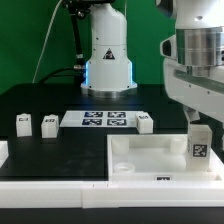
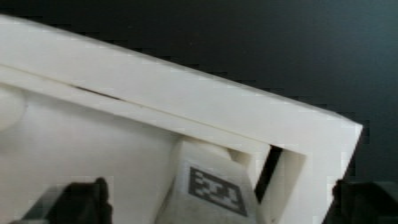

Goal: Assemble one leg

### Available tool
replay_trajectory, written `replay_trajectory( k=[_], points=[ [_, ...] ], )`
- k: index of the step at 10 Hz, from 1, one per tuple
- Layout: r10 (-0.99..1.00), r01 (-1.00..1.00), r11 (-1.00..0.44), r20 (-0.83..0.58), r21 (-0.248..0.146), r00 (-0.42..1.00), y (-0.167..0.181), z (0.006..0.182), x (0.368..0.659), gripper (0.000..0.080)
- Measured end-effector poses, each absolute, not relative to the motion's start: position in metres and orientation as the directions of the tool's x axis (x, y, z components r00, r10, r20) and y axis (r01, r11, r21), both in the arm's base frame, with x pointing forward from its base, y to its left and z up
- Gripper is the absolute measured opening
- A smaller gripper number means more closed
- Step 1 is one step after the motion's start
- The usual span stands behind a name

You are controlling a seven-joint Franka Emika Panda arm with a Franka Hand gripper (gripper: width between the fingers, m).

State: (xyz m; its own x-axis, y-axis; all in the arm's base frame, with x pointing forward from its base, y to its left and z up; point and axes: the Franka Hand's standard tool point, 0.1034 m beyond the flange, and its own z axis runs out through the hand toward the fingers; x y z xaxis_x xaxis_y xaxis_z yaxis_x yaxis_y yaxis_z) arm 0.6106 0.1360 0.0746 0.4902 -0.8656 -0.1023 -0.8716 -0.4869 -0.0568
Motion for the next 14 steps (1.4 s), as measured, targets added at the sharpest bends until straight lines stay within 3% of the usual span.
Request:
replay_trajectory(
  k=[3, 5, 8, 10, 12, 13, 14],
  points=[
    [-0.610, -0.613, -0.786, -0.065, -0.073, 0.790, 0.133, 0.072, 0.608, 0.0648],
    [-0.361, -0.362, -0.931, -0.026, -0.050, 0.932, 0.127, 0.071, 0.609, 0.0649],
    [-0.031, -0.031, -0.999, -0.011, -0.038, 0.999, 0.122, 0.073, 0.610, 0.0649],
    [-0.011, -0.012, -0.999, -0.011, -0.039, 1.000, 0.122, 0.073, 0.610, 0.0649],
    [-0.011, -0.012, -0.999, -0.011, -0.039, 1.000, 0.122, 0.073, 0.610, 0.0402],
    [-0.011, -0.012, -0.999, -0.011, -0.039, 1.000, 0.122, 0.073, 0.610, 0.0402],
    [-0.029, -0.030, -0.999, -0.012, -0.039, 1.000, 0.122, 0.073, 0.610, 0.0289]
  ],
)
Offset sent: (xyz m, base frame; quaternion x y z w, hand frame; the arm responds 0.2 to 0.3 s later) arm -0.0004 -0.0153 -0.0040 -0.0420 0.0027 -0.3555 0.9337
